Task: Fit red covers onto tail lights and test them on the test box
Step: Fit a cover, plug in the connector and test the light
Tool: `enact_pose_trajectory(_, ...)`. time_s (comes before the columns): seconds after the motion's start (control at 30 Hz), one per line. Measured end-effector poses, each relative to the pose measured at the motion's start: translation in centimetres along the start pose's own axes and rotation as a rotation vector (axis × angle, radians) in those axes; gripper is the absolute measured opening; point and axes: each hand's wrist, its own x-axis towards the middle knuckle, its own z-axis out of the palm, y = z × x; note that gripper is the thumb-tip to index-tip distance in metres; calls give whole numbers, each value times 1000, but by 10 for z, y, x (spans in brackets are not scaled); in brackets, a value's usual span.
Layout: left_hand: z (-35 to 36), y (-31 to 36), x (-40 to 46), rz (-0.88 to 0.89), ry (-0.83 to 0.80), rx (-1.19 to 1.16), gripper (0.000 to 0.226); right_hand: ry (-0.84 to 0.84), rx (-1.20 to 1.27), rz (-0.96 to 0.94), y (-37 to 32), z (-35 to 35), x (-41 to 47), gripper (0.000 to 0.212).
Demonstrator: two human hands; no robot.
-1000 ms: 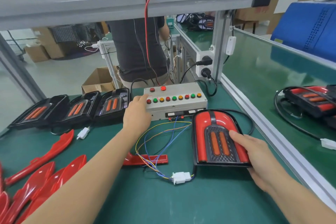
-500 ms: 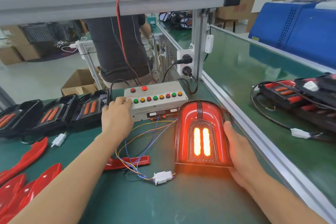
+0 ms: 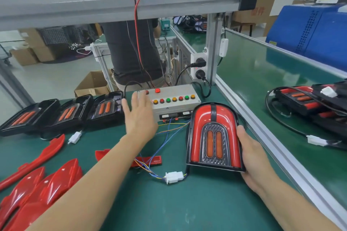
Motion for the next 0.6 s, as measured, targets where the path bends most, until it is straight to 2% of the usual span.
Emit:
enact_pose_trajectory(0.07, 3, 20, -1, 111, 17, -92, 89, -4, 19, 5, -1, 0, 0, 43)
enact_pose_trajectory(0.2, 3, 59, 14, 235, -114, -238, 92, -2, 58, 13, 0, -3, -1, 43)
enact_pose_trajectory(0.33, 4, 75, 27, 198, -243, -305, 78, -12, 72, 18, 0, -5, -2, 42)
enact_pose_trajectory(0.47, 5, 82, 20, 160, -208, -295, 72, -18, 64, 25, 0, -5, -1, 42)
enact_pose_trajectory(0.6, 6, 82, 11, 15, -202, -275, 74, -20, 61, 28, 0, -4, -1, 41)
